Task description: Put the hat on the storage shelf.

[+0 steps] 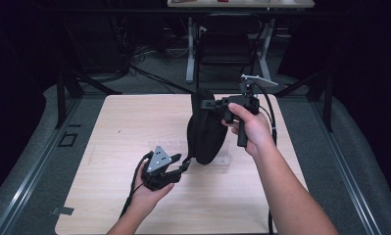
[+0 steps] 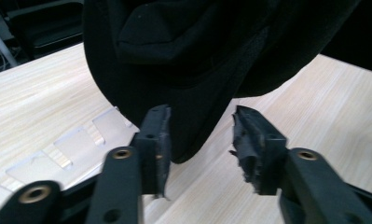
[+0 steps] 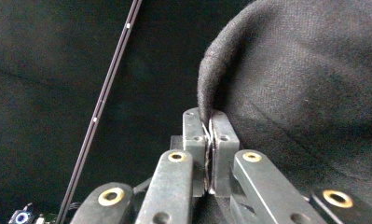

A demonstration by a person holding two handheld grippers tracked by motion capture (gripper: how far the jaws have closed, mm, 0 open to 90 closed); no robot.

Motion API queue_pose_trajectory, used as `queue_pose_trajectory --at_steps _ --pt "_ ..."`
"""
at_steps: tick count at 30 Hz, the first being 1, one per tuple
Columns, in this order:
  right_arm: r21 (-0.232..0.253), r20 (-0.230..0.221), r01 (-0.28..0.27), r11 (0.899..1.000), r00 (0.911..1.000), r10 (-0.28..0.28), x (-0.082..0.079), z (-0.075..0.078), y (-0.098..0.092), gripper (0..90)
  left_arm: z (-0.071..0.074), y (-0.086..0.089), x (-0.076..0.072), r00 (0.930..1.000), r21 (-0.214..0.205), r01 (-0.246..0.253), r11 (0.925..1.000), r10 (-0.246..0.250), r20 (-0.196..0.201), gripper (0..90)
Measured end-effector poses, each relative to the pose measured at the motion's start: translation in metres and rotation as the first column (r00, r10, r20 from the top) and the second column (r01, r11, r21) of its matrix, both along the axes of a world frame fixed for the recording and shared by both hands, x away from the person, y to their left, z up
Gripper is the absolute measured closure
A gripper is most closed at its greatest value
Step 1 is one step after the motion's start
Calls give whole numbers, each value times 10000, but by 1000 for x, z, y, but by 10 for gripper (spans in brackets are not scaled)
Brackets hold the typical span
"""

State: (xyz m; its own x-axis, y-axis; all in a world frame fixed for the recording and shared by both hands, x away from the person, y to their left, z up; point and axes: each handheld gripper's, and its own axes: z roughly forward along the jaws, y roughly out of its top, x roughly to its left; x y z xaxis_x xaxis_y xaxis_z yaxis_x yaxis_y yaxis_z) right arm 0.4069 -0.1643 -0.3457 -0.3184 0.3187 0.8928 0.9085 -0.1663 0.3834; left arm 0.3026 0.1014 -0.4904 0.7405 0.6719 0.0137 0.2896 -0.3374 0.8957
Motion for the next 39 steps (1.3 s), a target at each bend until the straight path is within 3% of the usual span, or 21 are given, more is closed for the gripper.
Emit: queue_pose_trajectory --at_steps 5,9,25,35,39 --pt "65 -8 -69 10000 10000 69 0 -2 -1 876 -3 -6 2 10000 289 -62 9996 61 50 682" --pt "-1 5 -48 10000 10000 48 -1 -1 -3 876 -3 -7 1 9994 395 -113 9992 100 334 751" --pt "55 -17 -27 10000 10000 27 -3 -1 2 864 -5 -8 -3 9972 901 -144 9958 77 746 811" --pt "52 363 -77 10000 9993 75 -7 5 1 700 -5 -8 -3 9963 1000 -161 9949 74 862 821" --pt "-317 648 95 9995 9979 -74 -11 10 -3 673 -5 -6 -3 9956 1125 -226 9934 122 927 831"
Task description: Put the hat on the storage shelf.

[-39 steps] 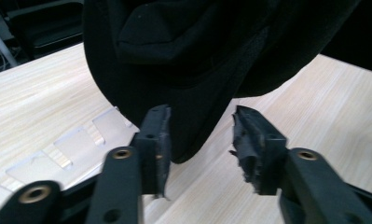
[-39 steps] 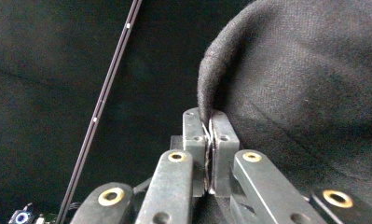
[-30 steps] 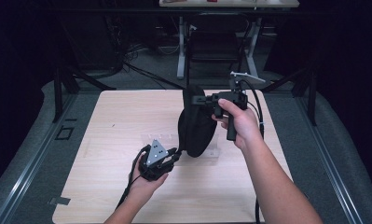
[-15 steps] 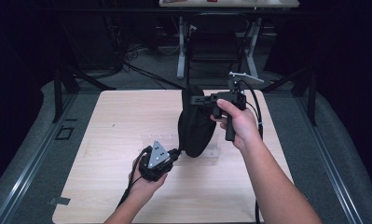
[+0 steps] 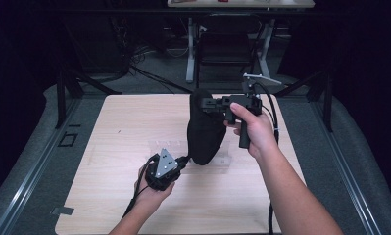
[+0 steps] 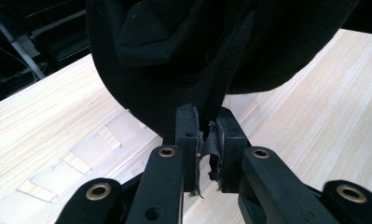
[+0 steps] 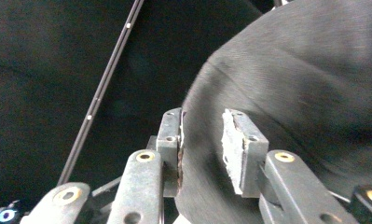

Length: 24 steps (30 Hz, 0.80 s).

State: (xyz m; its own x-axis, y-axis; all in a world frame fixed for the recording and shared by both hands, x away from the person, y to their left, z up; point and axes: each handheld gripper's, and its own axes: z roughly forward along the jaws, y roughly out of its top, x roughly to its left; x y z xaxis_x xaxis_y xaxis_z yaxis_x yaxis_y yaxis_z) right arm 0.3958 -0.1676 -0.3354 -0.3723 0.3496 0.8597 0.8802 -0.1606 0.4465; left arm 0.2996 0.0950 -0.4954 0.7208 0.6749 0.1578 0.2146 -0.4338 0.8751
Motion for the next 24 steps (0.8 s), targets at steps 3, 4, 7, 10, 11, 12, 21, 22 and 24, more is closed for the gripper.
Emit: queue_pose_trajectory --at_steps 3,4,7,10,11,12,21,22,24 --pt "-353 413 485 9982 9980 -471 -5 4 -6 677 0 1 0 10000 84 -55 9999 55 26 838" --pt "-502 531 634 9967 9967 -607 -7 6 -7 677 0 1 -1 10000 145 -43 9999 42 74 841" --pt "-1038 867 808 9913 9936 -719 -11 8 -11 668 0 1 -1 9999 261 -56 9996 53 97 845" --pt "-1589 1111 975 9825 9906 -803 -15 9 -13 664 -1 3 0 10000 181 -51 9998 50 68 845" --pt "-1693 1159 1057 9799 9895 -868 -17 10 -13 664 -1 3 0 10000 179 -53 9998 52 57 845" --pt "-1848 1256 1063 9770 9885 -838 -18 10 -14 665 -1 3 0 10000 188 -49 9998 48 73 846" --pt "-2708 1724 1457 9515 9798 -1009 -30 14 -23 666 -3 8 0 10000 249 -83 9997 82 27 849" --pt "-2792 1752 1486 9487 9792 -1018 -31 14 -24 666 -4 8 0 9999 204 -103 9997 102 17 849" --pt "-2942 1814 1591 9424 9774 -1084 -32 13 -27 665 -5 10 1 9999 216 -106 9997 106 -20 849"
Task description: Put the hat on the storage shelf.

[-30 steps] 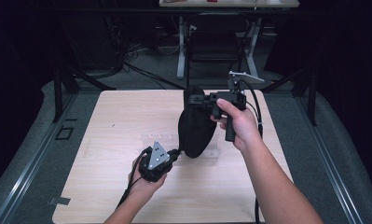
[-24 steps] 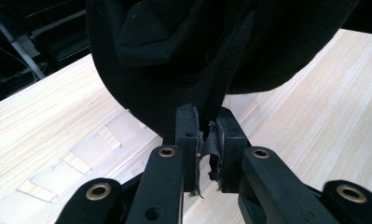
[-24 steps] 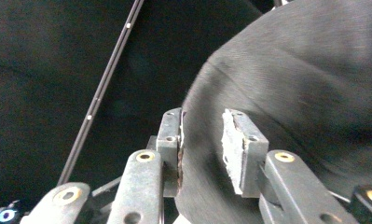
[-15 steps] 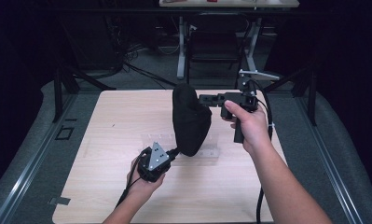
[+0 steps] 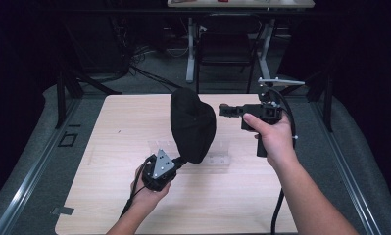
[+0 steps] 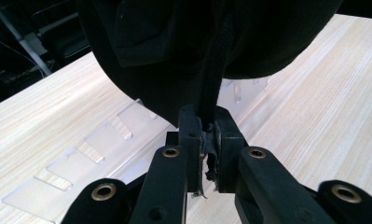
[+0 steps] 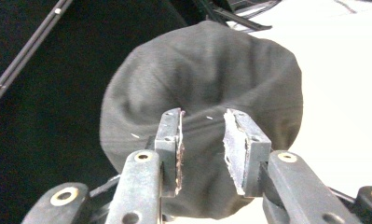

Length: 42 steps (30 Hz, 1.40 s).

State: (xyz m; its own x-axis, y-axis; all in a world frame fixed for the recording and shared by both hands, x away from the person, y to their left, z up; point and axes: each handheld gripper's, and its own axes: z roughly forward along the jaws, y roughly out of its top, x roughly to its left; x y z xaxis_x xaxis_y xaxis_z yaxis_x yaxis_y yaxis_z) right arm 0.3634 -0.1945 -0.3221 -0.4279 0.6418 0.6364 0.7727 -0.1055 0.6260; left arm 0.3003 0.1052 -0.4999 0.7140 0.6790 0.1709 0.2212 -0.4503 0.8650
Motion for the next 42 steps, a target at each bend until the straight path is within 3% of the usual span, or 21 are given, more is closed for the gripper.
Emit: queue_pose_trajectory --at_steps 10,16,19,28,34,37,42 --pt "-843 221 660 9943 9977 -643 -9 -4 -16 666 -10 8 1 9990 -281 -205 9994 194 -393 849" --pt "-1630 385 879 9827 9958 -827 -15 -7 -20 664 -24 14 4 9953 -217 -429 9988 409 -876 845" --pt "-2006 416 916 9754 9955 -849 -18 -10 -20 664 -30 19 4 9927 -542 -570 9969 508 -1096 842" --pt "-2662 444 1072 9579 9941 -989 -24 -21 -21 664 -35 27 4 9888 -839 -707 9940 587 -1375 812" --pt "-3044 552 1133 9458 9933 -1012 -27 -26 -21 668 -34 31 1 9878 -1000 -881 9911 740 -1368 721" --pt "-3379 624 1143 9342 9931 -989 -30 -28 -20 671 -31 39 -1 9860 -1007 -1097 9889 954 -1370 644" --pt "-3592 623 1186 9257 9927 -1030 -34 -33 -22 671 -30 51 -5 9829 -1110 -1245 9860 1073 -1498 562"
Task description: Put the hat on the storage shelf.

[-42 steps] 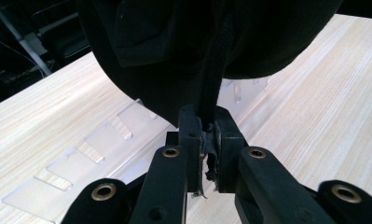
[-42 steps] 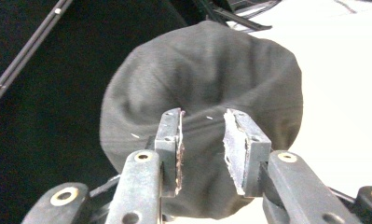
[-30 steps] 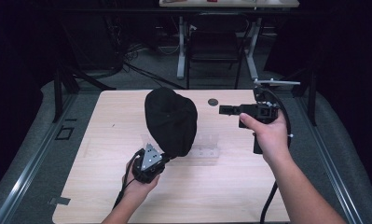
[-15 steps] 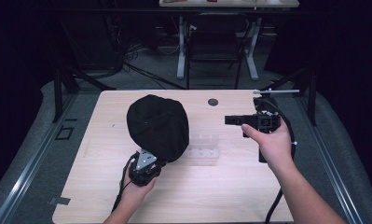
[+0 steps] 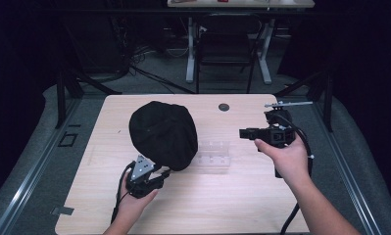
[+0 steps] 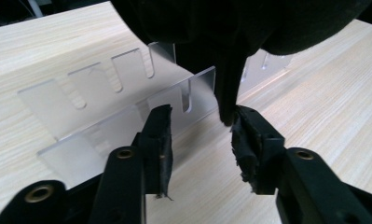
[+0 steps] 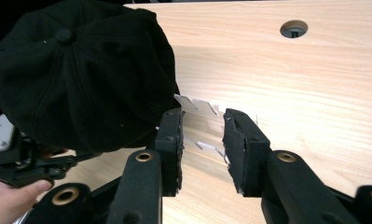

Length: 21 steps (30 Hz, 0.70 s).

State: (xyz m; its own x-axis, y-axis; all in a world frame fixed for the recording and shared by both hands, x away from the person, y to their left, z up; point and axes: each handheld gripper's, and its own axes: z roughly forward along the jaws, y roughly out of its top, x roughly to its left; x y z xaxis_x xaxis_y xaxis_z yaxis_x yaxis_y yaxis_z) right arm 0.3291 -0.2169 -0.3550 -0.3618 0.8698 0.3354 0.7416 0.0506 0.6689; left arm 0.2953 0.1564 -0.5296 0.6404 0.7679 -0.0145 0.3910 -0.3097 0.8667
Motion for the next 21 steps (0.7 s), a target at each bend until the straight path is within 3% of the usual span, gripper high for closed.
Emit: queue_pose_trajectory --at_steps 5,15,18,21 --pt "-196 -52 67 9998 10000 -68 -3 -6 -3 669 0 13 -4 9993 -149 -223 9996 218 -301 517" --pt "-393 -186 115 9992 9998 -123 -13 -24 -12 663 4 42 -17 9976 -85 -546 9985 542 -440 494" --pt "-614 -198 181 9980 9996 -193 -16 -33 -14 659 2 48 -19 9968 47 -676 9977 677 -413 491" --pt "-523 -250 124 9986 9996 -137 -19 -41 -16 654 -2 55 -21 9960 -15 -790 9969 788 -427 483"
